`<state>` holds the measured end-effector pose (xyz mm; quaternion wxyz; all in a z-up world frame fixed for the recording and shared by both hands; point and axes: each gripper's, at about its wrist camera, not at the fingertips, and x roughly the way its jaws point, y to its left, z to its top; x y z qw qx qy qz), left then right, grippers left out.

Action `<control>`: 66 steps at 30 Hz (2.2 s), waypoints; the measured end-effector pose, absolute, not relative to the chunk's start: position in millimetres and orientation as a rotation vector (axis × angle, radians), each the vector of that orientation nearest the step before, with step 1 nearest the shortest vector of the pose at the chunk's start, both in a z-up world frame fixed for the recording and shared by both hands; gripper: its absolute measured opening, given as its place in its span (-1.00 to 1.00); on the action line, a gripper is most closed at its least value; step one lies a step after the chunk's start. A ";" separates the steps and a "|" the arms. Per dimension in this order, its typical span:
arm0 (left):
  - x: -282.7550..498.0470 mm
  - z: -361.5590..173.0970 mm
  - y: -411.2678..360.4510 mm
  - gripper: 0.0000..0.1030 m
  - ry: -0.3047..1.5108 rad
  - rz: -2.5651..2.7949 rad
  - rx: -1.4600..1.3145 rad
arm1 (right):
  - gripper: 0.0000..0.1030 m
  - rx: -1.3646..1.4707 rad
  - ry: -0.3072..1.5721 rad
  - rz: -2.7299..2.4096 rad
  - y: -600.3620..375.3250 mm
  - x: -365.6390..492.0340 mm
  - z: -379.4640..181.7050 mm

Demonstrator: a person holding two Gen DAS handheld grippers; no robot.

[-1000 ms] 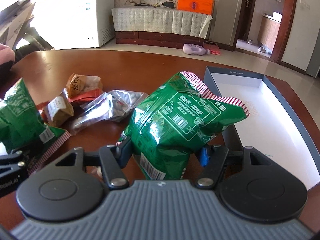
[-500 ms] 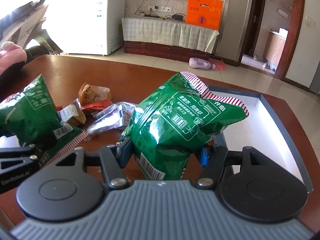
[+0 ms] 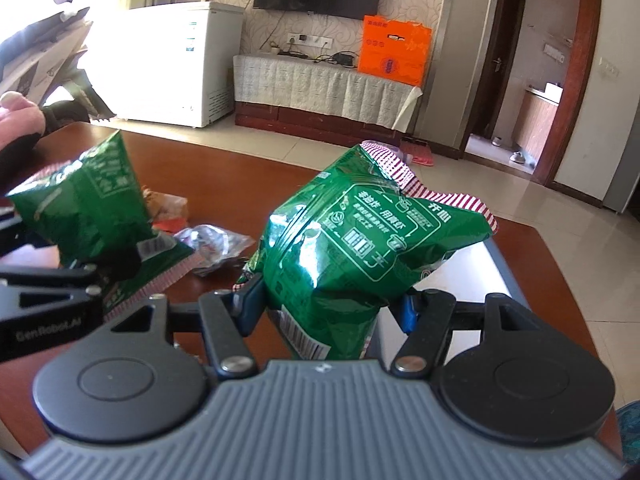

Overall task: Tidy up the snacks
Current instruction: 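Carry both held green bags over the open white box, then open the left tool over the box while the right tool releases its bag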

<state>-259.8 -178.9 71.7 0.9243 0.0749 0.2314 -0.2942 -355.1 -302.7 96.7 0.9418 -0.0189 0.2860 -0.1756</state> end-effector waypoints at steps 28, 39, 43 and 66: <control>-176.3 58.1 -485.5 0.24 0.498 -0.847 0.224 | 0.27 -0.104 0.768 -0.508 -403.3 -358.3 54.0; -161.1 21.0 -517.2 0.72 0.553 -0.824 0.236 | 0.27 -0.091 0.803 -0.496 -413.4 -351.3 51.1; -162.1 26.7 -496.7 0.77 0.535 -0.818 0.255 | 0.27 -0.086 0.799 -0.497 -415.2 -352.0 50.5; -278.3 93.8 -307.8 0.87 0.416 -0.814 0.174 | 0.49 -0.126 0.819 -0.468 -409.8 -358.2 50.5</control>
